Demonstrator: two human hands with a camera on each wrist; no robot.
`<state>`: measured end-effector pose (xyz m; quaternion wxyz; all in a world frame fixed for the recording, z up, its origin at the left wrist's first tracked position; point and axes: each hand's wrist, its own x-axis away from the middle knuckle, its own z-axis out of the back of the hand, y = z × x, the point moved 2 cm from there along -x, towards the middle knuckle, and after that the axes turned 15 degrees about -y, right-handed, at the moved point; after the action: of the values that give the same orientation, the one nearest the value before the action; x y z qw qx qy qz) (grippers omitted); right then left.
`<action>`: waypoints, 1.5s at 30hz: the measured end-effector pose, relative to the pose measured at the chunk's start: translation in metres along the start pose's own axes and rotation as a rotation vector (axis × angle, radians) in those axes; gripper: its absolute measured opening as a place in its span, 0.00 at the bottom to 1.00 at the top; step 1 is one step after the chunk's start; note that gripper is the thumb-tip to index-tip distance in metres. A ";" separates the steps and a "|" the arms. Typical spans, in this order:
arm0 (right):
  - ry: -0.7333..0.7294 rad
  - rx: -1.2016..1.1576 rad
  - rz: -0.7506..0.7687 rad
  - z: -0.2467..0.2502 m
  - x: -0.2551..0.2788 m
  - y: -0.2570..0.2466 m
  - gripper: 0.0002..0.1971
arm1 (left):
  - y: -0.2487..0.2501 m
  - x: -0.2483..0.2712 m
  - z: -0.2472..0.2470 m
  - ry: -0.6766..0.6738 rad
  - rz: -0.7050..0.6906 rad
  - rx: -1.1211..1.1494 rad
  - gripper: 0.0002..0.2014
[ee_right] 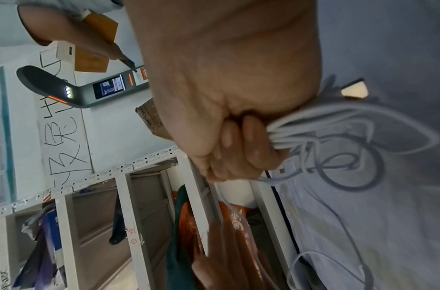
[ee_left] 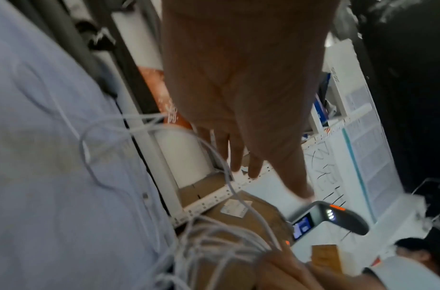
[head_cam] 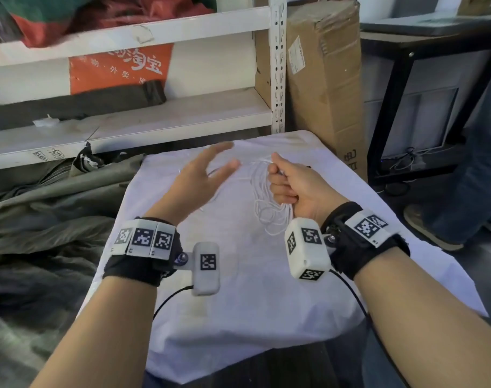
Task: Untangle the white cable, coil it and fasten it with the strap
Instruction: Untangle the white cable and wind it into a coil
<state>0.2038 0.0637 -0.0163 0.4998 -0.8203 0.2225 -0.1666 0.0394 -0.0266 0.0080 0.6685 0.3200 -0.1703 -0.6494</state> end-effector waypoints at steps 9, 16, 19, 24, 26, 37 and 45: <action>-0.260 0.185 -0.243 -0.018 0.003 0.011 0.21 | -0.009 -0.003 -0.019 -0.164 0.026 -0.067 0.25; -0.456 0.054 -0.335 -0.019 0.009 0.004 0.21 | -0.014 0.003 -0.016 -0.241 0.003 0.150 0.08; -0.579 -0.121 -0.297 -0.021 0.013 -0.006 0.21 | -0.017 0.005 -0.015 -0.293 0.030 0.340 0.14; -0.825 -0.493 -0.194 -0.023 0.010 -0.013 0.18 | -0.012 0.006 -0.019 -0.318 0.082 0.618 0.23; -0.834 -0.557 -0.126 -0.019 0.009 -0.016 0.18 | -0.014 0.006 -0.019 -0.329 0.133 0.602 0.25; -0.677 -0.696 0.229 -0.012 0.013 -0.032 0.21 | -0.024 0.010 -0.013 -0.337 0.205 0.483 0.19; -0.335 -1.040 0.554 0.017 0.006 -0.028 0.22 | -0.043 0.008 0.009 -0.195 0.299 0.024 0.19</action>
<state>0.2227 0.0841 0.0011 0.0866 -0.8834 0.3981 0.2315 0.0022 -0.0345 -0.0150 0.7342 0.2345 -0.2877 -0.5684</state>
